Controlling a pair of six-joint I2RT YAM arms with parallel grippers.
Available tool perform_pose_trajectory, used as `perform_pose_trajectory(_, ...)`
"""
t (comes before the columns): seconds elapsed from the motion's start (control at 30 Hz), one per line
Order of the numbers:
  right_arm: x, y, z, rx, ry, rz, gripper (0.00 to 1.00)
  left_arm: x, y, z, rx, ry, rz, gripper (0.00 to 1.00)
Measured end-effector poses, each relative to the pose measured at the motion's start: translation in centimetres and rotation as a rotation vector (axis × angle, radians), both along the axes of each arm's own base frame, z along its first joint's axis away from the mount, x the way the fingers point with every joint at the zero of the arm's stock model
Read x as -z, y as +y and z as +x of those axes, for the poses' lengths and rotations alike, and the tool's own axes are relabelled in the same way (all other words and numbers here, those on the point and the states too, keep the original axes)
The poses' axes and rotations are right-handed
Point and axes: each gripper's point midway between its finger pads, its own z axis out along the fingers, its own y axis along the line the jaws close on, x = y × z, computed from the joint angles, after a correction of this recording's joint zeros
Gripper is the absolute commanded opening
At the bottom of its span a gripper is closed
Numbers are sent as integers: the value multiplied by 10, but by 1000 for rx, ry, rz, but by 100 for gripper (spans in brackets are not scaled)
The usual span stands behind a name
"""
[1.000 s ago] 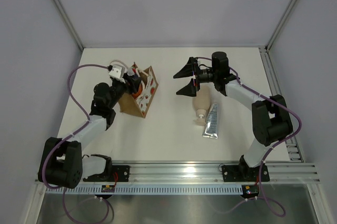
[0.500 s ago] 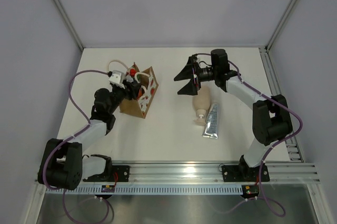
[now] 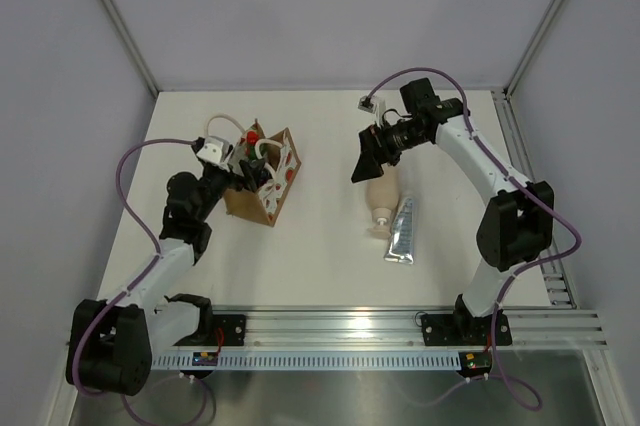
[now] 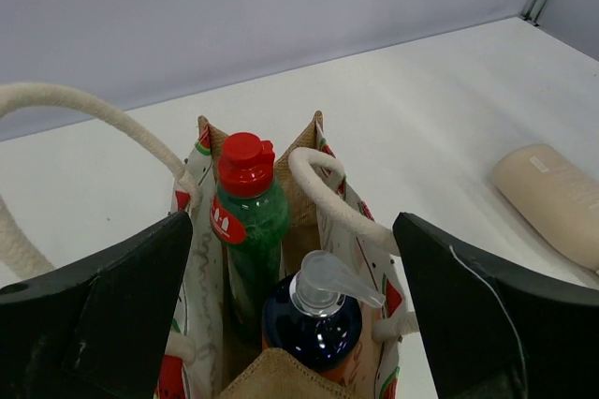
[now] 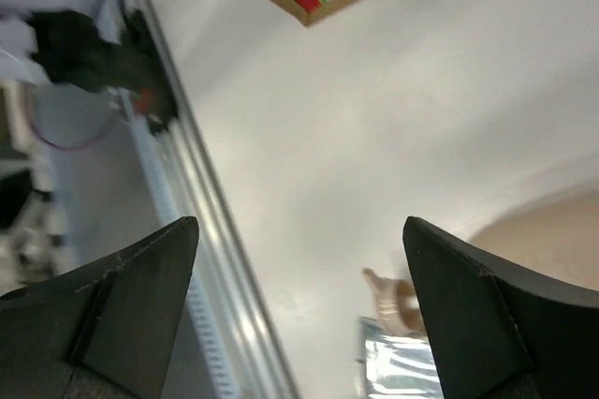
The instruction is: Place the personal care products into the canvas bag
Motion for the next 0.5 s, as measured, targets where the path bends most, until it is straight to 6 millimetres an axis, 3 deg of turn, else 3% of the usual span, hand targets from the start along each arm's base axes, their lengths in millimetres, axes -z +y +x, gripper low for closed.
perform_pose_trajectory(0.1,9,-18,0,-125,-271,-75,100,-1,4,-5,-4,2,42,99)
perform_pose_trajectory(0.17,12,-34,-13,-256,-497,-118,100,-6,6,-8,-10,11,73,99)
perform_pose_trajectory(0.3,22,-62,-31,-568,-882,-228,100,-39,14,-9,-40,20,124,99)
perform_pose_trajectory(0.37,33,-68,-25,-721,-973,-274,100,-60,19,-12,-58,27,153,99)
perform_pose_trajectory(0.5,67,-74,-6,-933,-962,-311,99,-87,31,-28,-103,56,194,99)
